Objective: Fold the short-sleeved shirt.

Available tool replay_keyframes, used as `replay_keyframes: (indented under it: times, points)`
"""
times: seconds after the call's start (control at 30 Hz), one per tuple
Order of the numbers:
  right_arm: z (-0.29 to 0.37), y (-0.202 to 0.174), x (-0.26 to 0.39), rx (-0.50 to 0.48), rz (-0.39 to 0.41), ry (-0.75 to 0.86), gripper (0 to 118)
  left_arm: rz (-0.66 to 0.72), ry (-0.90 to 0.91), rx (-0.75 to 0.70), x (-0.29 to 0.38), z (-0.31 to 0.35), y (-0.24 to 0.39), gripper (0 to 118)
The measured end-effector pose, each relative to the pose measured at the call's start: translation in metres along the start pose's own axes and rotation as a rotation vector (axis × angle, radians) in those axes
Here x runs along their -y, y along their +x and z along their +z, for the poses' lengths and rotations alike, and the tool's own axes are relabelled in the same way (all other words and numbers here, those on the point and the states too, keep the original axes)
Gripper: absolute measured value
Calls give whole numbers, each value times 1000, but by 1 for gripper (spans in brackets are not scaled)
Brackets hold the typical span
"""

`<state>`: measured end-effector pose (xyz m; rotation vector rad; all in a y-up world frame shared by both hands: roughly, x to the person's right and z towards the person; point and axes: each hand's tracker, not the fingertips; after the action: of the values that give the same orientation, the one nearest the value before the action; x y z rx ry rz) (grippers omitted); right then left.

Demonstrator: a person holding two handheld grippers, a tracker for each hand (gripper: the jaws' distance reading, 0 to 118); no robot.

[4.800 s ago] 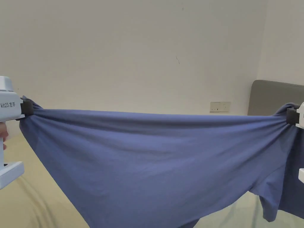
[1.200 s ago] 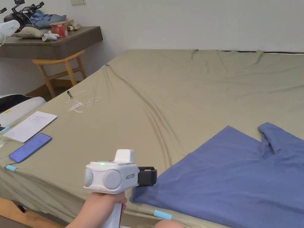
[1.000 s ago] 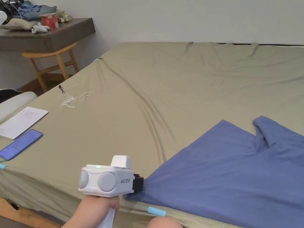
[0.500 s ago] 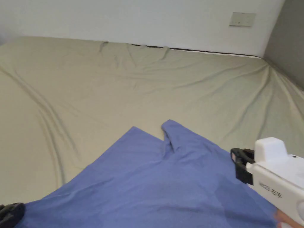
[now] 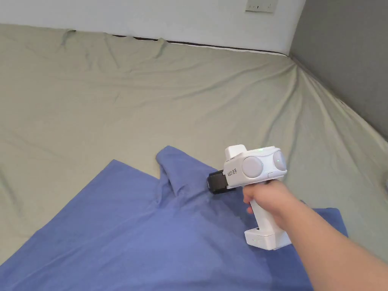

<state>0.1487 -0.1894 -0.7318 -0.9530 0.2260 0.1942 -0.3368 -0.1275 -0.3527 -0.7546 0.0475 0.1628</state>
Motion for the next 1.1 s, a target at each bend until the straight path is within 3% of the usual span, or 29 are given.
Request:
replay_keyframes:
  times: [0.03, 0.07, 0.1, 0.17, 0.23, 0.3, 0.43, 0.5, 0.67, 0.8, 0.87, 1.0, 1.1]
  points:
    - [-3, 2, 8, -65, -33, -11, 83, -8, -3, 0, -1, -1, 1, 0]
    - [6, 1, 11, -47, -27, 106, 81, -15, -5, -1, -1, -1, 3, 0]
    - [8, -1, 10, -37, -13, 68, 73, -22, -6, 1, -1, -1, 5, 0]
    - [15, -1, 13, -34, 4, 81, 42, -28, -8, 10, -3, -2, 7, 0]
    - [28, -7, 16, 1, 74, 92, 36, -31, 6, 22, -3, 0, 12, 0]
    - [36, -5, 18, -88, 24, 59, 8, -40, 16, 24, -5, 1, 14, 0]
    - [75, -12, 23, -27, 72, 156, 6, -33, 49, 26, -20, 12, 11, 0]
    - [103, -13, 21, -35, 31, 213, 6, -23, 72, 21, -39, 16, 12, 0]
    - [206, -25, 6, 28, 61, 438, 5, -72, 249, 67, -110, 32, 40, 0]
    - [305, -29, -6, 101, 63, 645, 5, -24, 387, 118, -172, 63, 59, 0]
    - [350, -25, -13, 158, 120, 744, 5, -59, 436, 111, -197, 78, 67, 0]
    - [424, -4, -20, 236, 96, 839, 5, -84, 519, 87, -248, 113, 77, 0]
    - [468, 20, -30, 300, 36, 901, 5, -53, 565, 71, -286, 132, 74, 0]
